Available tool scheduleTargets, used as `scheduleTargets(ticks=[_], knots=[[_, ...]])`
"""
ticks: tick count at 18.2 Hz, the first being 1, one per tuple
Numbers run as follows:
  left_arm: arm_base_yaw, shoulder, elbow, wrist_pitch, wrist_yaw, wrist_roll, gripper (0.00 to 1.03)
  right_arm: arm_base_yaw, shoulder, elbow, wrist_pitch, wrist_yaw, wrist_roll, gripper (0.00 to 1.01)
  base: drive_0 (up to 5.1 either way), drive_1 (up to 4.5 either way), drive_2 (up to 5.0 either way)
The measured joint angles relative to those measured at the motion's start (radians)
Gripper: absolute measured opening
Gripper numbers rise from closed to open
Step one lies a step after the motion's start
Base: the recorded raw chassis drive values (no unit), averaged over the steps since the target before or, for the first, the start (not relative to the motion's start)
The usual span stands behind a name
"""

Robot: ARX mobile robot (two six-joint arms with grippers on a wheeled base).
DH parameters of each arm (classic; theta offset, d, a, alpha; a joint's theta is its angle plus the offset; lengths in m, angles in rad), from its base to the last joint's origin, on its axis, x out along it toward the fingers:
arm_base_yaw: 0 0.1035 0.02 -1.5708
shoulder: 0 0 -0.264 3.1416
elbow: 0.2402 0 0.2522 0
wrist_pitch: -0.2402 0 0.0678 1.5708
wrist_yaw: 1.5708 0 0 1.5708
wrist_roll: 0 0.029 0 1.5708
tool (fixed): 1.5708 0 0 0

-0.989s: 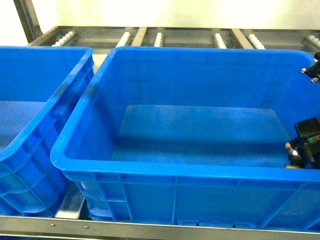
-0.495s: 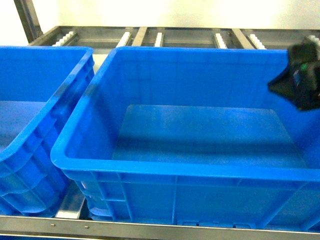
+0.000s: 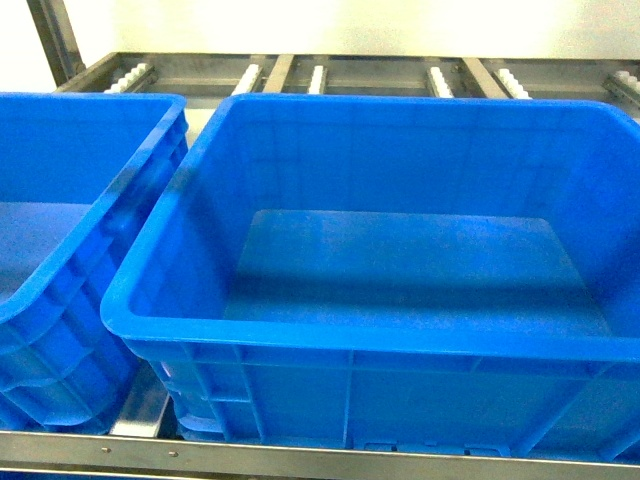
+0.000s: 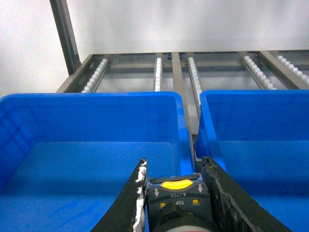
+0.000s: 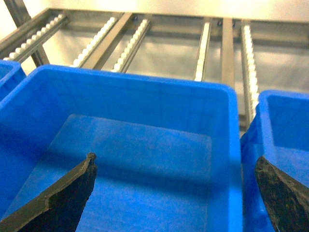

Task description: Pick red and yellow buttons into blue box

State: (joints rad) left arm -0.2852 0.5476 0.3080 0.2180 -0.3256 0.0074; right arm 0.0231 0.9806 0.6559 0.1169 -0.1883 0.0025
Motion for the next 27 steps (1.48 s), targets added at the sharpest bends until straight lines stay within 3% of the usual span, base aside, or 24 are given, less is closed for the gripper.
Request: scheduleTargets(ticks=[2, 5, 8, 10, 16, 19, 21, 23, 25, 27], knots=[[0.000, 0.000, 0.000, 0.000, 0.000, 0.000, 0.27, -0.049, -0.110, -0.089, 0.008, -0.011, -0.002, 0.98, 0.0, 0.00, 0.0], [0.000, 0.000, 0.000, 0.000, 0.000, 0.000, 0.27, -0.049, -0.168, -0.216, 0.000, 0.002, -0.002, 0.98, 0.0, 0.00, 0.0], [0.000, 0.000, 0.000, 0.000, 0.000, 0.000, 0.27, -0.014, -0.252, -0.336, -0.027, 0.082, 0.013, 0.98, 0.0, 0.00, 0.0], [0.000, 0.000, 0.000, 0.000, 0.000, 0.000, 0.27, 0.080, -0.392, -0.415, -0.032, 0.215, 0.000, 0.98, 0.0, 0.00, 0.0], [0.010, 0.045, 0.011, 0.058, 0.024, 0.000, 0.27, 0.094, -0.407, -0.422, -0.033, 0.239, -0.021, 0.98, 0.0, 0.00, 0.0], [0.029, 0.211, 0.099, 0.191, 0.133, 0.019, 0.27, 0.094, -0.407, -0.422, -0.033, 0.239, -0.022, 0.98, 0.0, 0.00, 0.0], [0.029, 0.408, 0.183, 0.274, 0.293, 0.089, 0.27, 0.094, -0.407, -0.422, -0.033, 0.239, -0.022, 0.98, 0.0, 0.00, 0.0], [0.026, 0.491, 0.221, 0.276, 0.343, 0.136, 0.27, 0.094, -0.407, -0.422, -0.033, 0.239, -0.022, 0.98, 0.0, 0.00, 0.0], [0.026, 0.724, 0.345, 0.273, 0.447, 0.217, 0.27, 0.094, -0.407, -0.422, -0.033, 0.239, -0.022, 0.98, 0.0, 0.00, 0.0], [0.053, 0.935, 0.497, 0.211, 0.515, 0.241, 0.27, 0.094, -0.407, -0.422, -0.033, 0.239, -0.022, 0.98, 0.0, 0.00, 0.0]])
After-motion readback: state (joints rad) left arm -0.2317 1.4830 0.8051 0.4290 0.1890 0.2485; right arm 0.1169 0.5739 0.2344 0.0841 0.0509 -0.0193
